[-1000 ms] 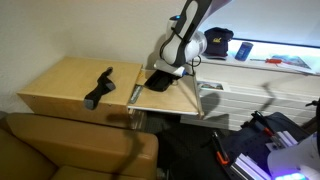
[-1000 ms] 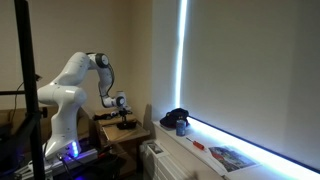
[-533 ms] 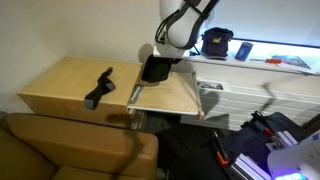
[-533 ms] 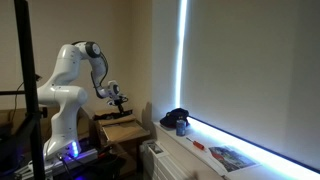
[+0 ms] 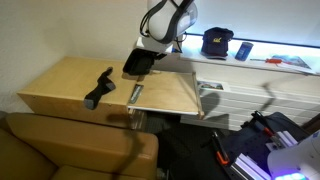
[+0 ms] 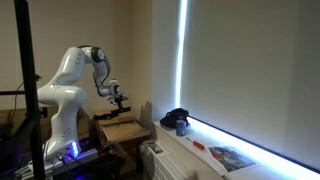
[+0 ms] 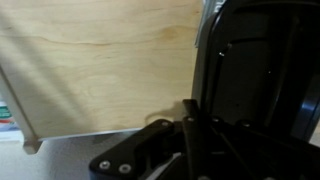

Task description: Put the black dish on the nightstand, put the sock in the black dish, and then close the sliding drawer

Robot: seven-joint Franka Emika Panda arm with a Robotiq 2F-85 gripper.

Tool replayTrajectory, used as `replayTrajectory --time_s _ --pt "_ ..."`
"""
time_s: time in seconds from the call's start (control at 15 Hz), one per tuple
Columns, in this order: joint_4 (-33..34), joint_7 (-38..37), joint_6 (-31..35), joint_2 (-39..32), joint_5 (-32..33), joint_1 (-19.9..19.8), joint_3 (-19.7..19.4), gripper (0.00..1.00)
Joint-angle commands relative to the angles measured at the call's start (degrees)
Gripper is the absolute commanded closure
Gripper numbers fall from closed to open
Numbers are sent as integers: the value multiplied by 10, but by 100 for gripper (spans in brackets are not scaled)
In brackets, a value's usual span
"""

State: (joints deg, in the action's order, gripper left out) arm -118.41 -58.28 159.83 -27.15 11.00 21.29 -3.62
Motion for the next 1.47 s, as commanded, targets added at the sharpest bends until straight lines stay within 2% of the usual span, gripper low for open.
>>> replayTrajectory --time_s 0.0,0.2,0.33,0.67,0.87,1.2,1.27,1.33,1.4 --pt "15 18 0 -12 -25 0 6 97" --pt "32 22 0 -26 -34 -4 12 99" --pt "79 31 5 -80 -44 -9 24 99" --pt "207 15 -9 -199 -44 25 1 99" --pt "275 24 -12 -261 -68 19 10 99" --pt "351 42 -35 -306 -102 16 27 99" --pt "347 55 -57 -295 -101 15 33 72" --pt "337 58 -97 -277 -92 23 24 71" --pt "328 81 -123 -262 -91 15 35 64"
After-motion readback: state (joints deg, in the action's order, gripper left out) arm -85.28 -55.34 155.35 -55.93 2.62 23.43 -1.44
